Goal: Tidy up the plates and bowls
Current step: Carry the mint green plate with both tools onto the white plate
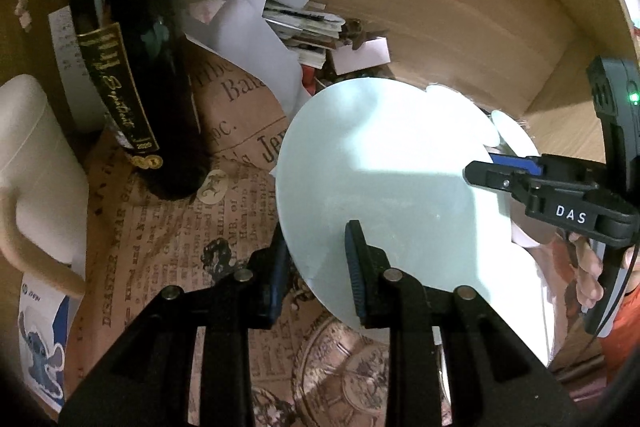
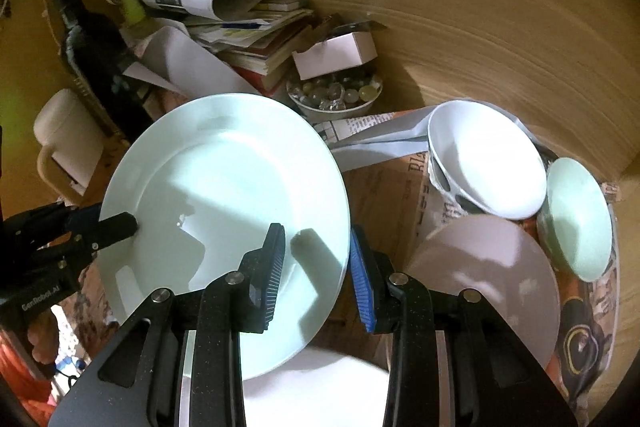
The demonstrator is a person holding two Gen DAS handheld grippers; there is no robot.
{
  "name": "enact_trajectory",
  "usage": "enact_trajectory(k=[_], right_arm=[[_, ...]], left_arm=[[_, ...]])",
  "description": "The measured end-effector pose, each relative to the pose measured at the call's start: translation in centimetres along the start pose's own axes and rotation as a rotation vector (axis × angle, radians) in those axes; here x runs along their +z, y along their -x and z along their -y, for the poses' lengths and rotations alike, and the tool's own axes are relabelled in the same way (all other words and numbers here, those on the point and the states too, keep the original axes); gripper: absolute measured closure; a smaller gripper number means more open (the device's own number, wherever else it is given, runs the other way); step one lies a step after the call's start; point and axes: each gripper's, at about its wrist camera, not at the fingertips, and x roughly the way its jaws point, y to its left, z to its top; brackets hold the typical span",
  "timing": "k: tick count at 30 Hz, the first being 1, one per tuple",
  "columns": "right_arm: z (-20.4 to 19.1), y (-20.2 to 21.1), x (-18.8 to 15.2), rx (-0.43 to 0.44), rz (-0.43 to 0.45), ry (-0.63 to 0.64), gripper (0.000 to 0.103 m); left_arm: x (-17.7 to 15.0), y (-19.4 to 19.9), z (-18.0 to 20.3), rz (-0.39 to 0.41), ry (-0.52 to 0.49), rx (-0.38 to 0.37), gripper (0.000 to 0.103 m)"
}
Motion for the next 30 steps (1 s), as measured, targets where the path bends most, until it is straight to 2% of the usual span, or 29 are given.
enact_trajectory(k=[17, 30], right_arm=[[1.0, 3.4, -4.9, 0.004, 0.019, -0.016, 0.073], [2.2, 5.2, -9.7, 0.004, 0.026, -0.074, 0.073]], left_arm=[[-3.9, 2.8, 3.8, 0.024, -0.026, 0.008, 0.076], [-7.3, 2.9, 6.9, -0.003, -0.061, -0.014, 0.076]])
